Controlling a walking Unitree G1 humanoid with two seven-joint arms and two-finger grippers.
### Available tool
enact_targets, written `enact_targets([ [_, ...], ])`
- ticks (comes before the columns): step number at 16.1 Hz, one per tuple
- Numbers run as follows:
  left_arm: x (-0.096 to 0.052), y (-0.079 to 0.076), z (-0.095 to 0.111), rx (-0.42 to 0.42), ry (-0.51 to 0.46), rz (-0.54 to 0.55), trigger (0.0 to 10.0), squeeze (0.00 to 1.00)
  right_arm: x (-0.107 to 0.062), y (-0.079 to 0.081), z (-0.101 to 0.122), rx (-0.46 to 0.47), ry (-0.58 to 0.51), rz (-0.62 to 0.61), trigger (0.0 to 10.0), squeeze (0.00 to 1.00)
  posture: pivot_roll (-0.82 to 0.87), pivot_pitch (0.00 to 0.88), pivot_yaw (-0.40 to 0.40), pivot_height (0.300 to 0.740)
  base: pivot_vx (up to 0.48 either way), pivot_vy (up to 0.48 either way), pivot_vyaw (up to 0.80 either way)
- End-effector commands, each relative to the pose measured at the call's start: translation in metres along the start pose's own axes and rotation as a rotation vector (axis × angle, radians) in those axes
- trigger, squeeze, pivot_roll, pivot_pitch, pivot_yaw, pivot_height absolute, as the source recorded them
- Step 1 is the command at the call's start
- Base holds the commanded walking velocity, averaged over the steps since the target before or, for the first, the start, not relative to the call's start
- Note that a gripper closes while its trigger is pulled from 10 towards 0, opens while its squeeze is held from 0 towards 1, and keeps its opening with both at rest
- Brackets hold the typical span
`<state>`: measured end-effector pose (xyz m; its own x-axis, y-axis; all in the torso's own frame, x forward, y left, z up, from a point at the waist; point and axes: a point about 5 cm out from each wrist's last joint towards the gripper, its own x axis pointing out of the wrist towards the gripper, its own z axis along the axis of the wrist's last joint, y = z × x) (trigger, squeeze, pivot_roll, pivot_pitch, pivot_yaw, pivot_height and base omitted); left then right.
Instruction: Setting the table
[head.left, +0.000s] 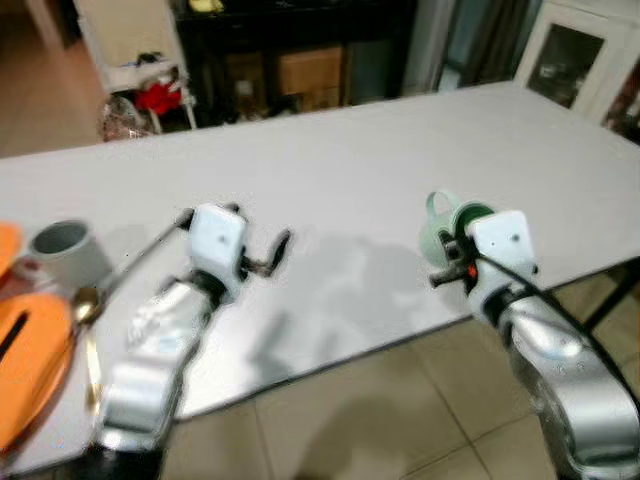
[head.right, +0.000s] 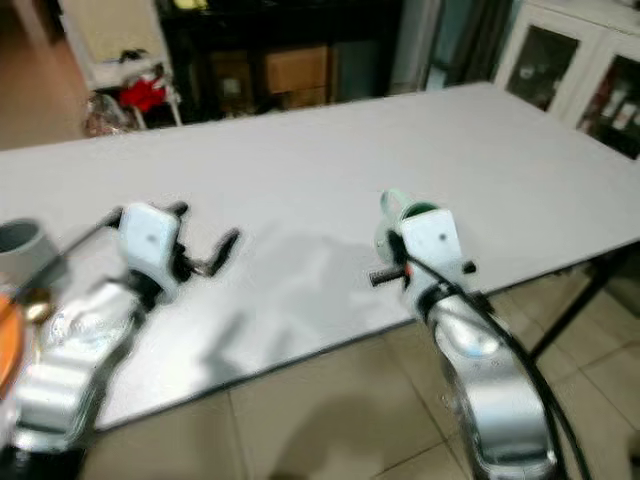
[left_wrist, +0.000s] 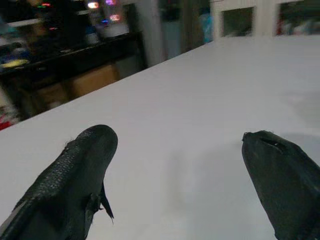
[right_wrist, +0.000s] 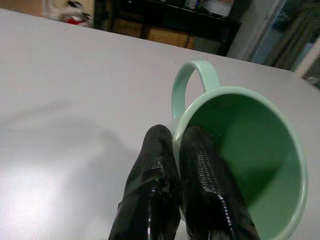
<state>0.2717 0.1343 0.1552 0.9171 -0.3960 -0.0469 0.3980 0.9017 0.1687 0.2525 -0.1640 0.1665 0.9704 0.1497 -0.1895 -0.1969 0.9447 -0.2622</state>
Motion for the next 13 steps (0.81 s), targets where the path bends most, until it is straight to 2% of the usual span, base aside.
enact_targets([
  [1,-0.002,0.010,0.004,0.027,-0.006,0.034,10.0,0.00,0.003,0.005,0.008,-0.020,-0.040,0.025,10.0,0.00,0.03,0.000,0.013,0.740,0.326,0.000,0.00],
  [4,-0.003,0.010,0.004,0.027,-0.007,0.038,10.0,0.00,0.004,0.009,0.008,-0.057,-0.035,0.061,10.0,0.00,0.04,0.000,0.012,0.740,0.324,0.000,0.80],
  [9,-0.003,0.010,0.003,0.030,-0.001,0.040,10.0,0.00,0.008,0.017,0.013,-0.031,-0.072,0.155,10.0,0.00,0.04,0.000,0.011,0.740,0.322,0.000,-0.10],
  [11,-0.003,0.010,0.003,0.030,-0.004,0.038,10.0,0.00,0.012,0.023,0.016,-0.060,-0.079,0.231,10.0,0.00,0.04,0.000,0.010,0.740,0.311,0.000,0.00],
  [13,0.000,0.008,0.005,0.017,-0.016,0.012,10.0,0.00,0.022,0.028,0.015,-0.131,-0.030,0.374,10.0,0.00,0.03,0.000,0.011,0.740,0.000,0.000,0.00],
])
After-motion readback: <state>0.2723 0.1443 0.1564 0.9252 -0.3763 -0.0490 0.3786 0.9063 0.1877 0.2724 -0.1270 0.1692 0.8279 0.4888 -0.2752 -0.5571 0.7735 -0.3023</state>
